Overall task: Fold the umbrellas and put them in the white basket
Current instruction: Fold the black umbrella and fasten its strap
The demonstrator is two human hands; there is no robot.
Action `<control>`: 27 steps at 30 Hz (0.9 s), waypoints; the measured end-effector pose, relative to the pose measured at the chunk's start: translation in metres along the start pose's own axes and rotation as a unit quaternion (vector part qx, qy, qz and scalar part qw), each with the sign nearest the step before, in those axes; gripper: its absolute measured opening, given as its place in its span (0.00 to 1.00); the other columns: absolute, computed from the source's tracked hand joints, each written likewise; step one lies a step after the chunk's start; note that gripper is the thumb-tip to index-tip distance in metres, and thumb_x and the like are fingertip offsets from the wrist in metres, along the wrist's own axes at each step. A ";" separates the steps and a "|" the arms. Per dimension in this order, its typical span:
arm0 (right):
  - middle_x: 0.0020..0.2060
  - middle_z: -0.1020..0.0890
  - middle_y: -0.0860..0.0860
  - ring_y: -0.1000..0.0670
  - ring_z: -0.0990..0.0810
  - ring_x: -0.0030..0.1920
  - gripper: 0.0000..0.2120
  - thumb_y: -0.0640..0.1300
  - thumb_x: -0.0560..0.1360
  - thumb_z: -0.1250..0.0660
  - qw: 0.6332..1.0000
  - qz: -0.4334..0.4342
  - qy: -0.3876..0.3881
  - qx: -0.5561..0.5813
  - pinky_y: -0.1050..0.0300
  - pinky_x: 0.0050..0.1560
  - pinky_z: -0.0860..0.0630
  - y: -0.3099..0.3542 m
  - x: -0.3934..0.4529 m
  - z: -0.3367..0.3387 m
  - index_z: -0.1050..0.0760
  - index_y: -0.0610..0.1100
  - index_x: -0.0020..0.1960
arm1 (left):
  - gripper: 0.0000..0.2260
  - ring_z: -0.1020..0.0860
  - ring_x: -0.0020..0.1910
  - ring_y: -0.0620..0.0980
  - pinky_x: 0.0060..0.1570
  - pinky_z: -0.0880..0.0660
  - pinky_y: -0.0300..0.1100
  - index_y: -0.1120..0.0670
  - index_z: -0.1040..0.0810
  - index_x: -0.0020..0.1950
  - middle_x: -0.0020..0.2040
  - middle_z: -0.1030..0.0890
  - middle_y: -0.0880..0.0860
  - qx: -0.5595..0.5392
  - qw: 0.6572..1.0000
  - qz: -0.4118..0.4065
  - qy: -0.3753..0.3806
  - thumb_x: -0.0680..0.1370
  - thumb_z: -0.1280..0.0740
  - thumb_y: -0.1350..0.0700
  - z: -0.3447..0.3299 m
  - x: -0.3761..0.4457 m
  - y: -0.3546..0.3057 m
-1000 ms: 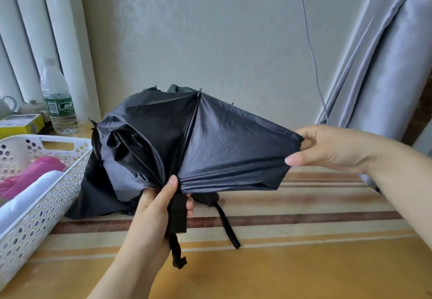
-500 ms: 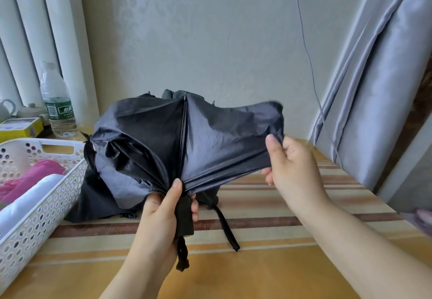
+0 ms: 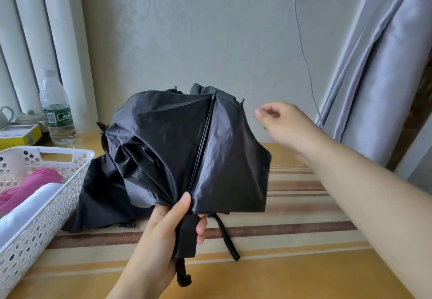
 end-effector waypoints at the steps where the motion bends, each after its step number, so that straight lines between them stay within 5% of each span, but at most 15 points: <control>1: 0.54 0.19 0.52 0.50 0.22 0.56 0.13 0.52 0.81 0.40 1.000 0.000 0.025 0.005 0.55 0.59 0.28 0.004 0.006 -0.003 0.23 0.46 0.57 | 0.14 0.32 0.27 0.51 0.26 0.32 0.40 0.59 0.20 0.48 0.32 0.30 0.59 0.015 1.000 -0.004 0.016 0.71 0.32 0.49 -0.002 0.000 0.000; 6: 0.42 0.17 0.56 0.55 0.20 0.47 0.09 0.51 0.79 0.35 0.992 0.034 0.052 0.105 0.52 0.60 0.25 0.016 0.016 0.002 0.19 0.49 0.46 | 0.16 0.32 0.27 0.53 0.27 0.31 0.41 0.55 0.17 0.41 0.31 0.30 0.59 0.036 0.997 -0.025 0.062 0.65 0.26 0.43 -0.010 -0.002 -0.004; 10: 0.36 0.19 0.51 0.54 0.22 0.37 0.06 0.43 0.77 0.32 0.986 0.021 0.063 0.153 0.58 0.46 0.23 0.017 0.013 0.009 0.21 0.45 0.42 | 0.23 0.32 0.26 0.53 0.28 0.30 0.39 0.56 0.17 0.43 0.28 0.31 0.60 0.037 0.996 0.003 0.081 0.59 0.22 0.39 -0.011 -0.004 -0.002; 15: 0.32 0.20 0.51 0.53 0.22 0.34 0.08 0.43 0.71 0.25 0.990 0.028 0.006 0.139 0.58 0.39 0.22 0.028 0.013 0.022 0.24 0.45 0.38 | 0.24 0.31 0.25 0.54 0.26 0.31 0.41 0.58 0.20 0.37 0.29 0.29 0.61 0.054 0.991 0.026 0.120 0.60 0.21 0.39 -0.016 -0.006 0.004; 22: 0.37 0.19 0.50 0.52 0.23 0.37 0.02 0.41 0.76 0.31 0.979 -0.001 0.094 0.179 0.62 0.35 0.24 0.024 0.002 0.021 0.23 0.46 0.45 | 0.24 0.30 0.23 0.54 0.24 0.30 0.41 0.61 0.20 0.37 0.28 0.29 0.62 0.007 0.993 0.038 0.116 0.57 0.19 0.43 -0.021 -0.008 0.004; 27: 0.47 0.21 0.49 0.54 0.24 0.43 0.10 0.39 0.81 0.42 0.979 0.045 0.147 0.133 0.60 0.44 0.27 0.035 -0.006 0.022 0.22 0.46 0.53 | 0.24 0.30 0.24 0.54 0.24 0.30 0.42 0.61 0.20 0.37 0.29 0.29 0.62 0.025 0.992 0.030 0.120 0.58 0.19 0.43 -0.019 -0.006 0.004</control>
Point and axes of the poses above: each hand's wrist, its own x-axis towards the middle knuckle, its own z-axis out of the back of the hand, y = z × x, the point moved 5 cm from there along x, towards the middle knuckle
